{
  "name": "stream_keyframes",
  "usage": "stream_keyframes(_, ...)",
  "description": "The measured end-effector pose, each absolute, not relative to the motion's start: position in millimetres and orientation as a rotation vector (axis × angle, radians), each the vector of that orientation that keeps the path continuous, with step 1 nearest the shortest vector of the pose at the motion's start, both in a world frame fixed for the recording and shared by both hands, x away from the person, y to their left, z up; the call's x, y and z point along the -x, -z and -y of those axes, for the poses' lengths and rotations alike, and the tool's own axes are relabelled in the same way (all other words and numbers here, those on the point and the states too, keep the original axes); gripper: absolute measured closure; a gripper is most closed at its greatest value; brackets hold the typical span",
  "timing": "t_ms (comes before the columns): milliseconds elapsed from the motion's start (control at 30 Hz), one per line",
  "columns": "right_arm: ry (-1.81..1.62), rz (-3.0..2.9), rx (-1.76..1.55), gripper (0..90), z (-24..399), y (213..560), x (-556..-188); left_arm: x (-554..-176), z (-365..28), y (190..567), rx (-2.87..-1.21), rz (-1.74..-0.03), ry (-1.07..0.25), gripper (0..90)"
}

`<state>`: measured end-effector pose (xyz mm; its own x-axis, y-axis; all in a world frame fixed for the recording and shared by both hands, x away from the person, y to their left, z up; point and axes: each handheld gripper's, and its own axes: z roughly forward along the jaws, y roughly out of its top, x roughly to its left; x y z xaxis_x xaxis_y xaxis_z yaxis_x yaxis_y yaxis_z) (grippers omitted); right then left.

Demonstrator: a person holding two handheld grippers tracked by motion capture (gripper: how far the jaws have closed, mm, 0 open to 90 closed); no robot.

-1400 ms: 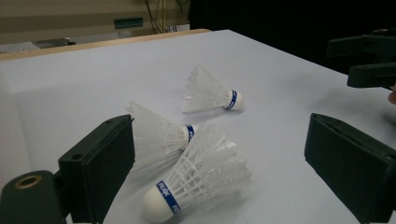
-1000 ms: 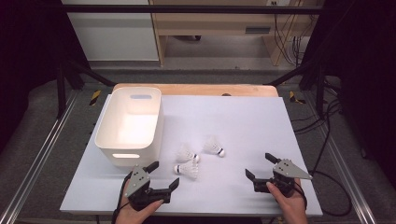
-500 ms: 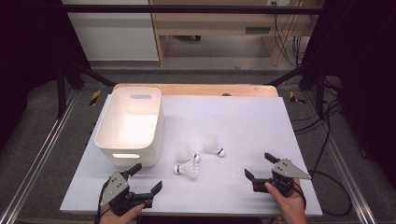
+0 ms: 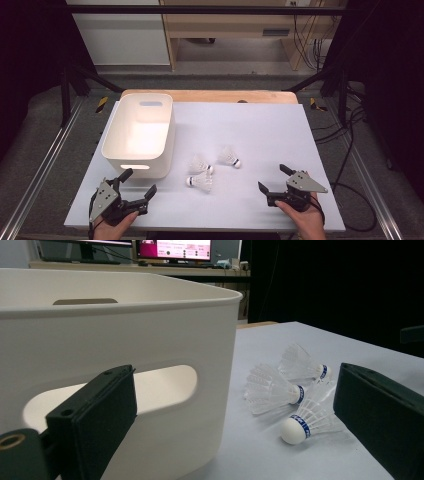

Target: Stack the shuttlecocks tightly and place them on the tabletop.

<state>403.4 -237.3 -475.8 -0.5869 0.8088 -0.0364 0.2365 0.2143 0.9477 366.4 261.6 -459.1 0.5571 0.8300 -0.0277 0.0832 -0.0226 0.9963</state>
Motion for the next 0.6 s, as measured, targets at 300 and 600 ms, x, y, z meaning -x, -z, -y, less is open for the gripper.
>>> stream_keyframes(300, -1.382, -2.051, -0.909, 6.8, 215.3, 458.5, -414.2, -366.4, -277.5, 459.4, -1.456, -0.845, -0.746, 3.7)
stream_keyframes(600, -1.362, -2.119, -0.916, 10.9, 194.1, 439.6, -436.9, -367.9, -280.2, 461.8, -1.468, -0.840, -0.761, 3.6)
